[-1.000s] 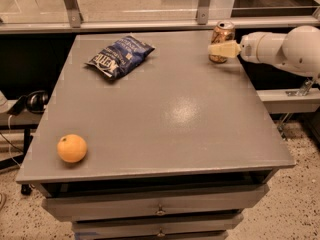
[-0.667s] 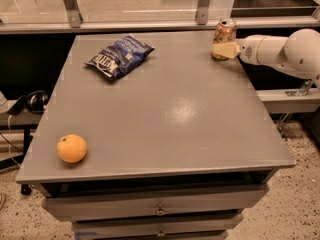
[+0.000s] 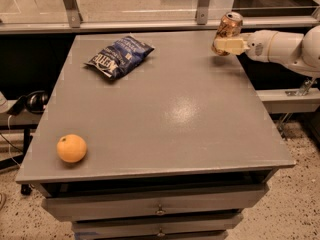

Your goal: Move orange can near orange

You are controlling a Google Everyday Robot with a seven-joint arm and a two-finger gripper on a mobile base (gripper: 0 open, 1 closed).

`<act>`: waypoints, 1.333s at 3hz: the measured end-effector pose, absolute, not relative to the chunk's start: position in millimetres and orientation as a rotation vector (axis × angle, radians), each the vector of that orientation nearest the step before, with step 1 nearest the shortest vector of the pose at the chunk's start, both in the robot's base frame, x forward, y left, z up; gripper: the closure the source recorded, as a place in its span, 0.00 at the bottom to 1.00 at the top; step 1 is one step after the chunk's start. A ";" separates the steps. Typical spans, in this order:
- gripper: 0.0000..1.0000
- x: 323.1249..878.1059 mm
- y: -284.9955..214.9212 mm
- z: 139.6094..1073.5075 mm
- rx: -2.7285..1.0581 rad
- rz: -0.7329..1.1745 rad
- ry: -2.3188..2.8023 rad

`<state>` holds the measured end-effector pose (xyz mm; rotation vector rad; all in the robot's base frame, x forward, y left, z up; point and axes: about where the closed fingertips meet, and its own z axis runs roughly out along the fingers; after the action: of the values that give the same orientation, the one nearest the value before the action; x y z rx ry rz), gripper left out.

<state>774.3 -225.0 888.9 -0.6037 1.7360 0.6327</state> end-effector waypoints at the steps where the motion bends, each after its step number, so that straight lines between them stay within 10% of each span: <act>1: 1.00 727.3 -206.3 917.5 -0.766 0.721 1.638; 4: 1.00 528.1 -90.6 950.2 -1.521 0.852 1.337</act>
Offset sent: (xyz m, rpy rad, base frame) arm -0.2135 0.1001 0.0604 -0.2378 -0.1946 0.7087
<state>528.1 -90.6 950.2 -1.5213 1.3367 0.8520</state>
